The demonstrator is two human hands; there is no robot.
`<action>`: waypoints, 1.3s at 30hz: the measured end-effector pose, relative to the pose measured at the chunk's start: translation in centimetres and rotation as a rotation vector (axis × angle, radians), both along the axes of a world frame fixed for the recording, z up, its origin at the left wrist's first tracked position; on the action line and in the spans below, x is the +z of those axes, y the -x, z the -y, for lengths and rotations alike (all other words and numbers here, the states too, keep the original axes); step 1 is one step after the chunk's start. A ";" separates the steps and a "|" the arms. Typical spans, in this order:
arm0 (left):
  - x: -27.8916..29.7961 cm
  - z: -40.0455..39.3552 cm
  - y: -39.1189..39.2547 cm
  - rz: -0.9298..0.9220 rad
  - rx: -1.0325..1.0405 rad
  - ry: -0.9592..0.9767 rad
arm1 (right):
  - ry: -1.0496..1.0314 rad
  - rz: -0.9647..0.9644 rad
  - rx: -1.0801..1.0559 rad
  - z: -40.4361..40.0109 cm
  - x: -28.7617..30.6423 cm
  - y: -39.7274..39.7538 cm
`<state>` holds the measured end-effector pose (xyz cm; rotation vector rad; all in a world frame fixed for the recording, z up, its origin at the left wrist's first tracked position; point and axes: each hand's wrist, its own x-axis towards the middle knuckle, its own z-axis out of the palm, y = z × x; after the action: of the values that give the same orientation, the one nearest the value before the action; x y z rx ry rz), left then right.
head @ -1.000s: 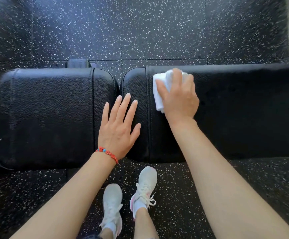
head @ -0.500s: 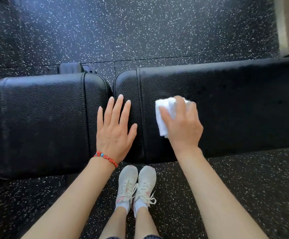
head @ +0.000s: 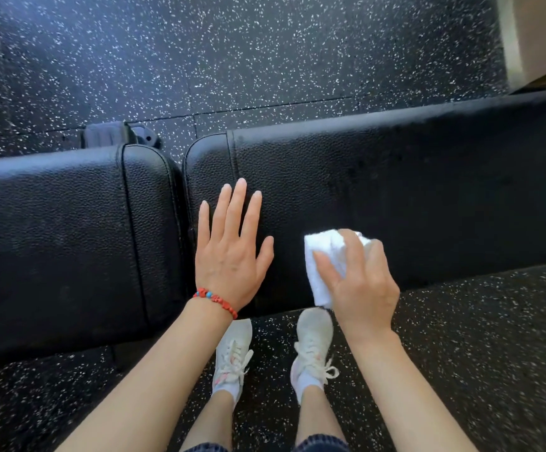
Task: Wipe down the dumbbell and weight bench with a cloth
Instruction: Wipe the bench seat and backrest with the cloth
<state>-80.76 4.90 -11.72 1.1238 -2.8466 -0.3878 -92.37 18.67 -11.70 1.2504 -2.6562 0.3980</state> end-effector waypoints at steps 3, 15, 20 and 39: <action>-0.2 -0.1 0.0 0.006 0.004 0.016 | 0.007 0.042 -0.032 3.1 0.4 1.9; 1.7 -2.3 5.2 -0.031 0.095 0.036 | 0.037 -0.023 0.030 2.9 0.3 6.6; 1.1 -4.0 7.8 0.025 0.077 -0.014 | -0.046 -0.021 0.121 -4.3 0.5 6.1; 1.0 -5.3 10.6 0.009 0.105 0.045 | -0.002 0.007 0.060 -6.9 0.1 9.7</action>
<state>-91.39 10.16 -10.76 1.2628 -2.7740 -0.3112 -102.11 25.54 -11.59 1.3346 -2.6307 0.4089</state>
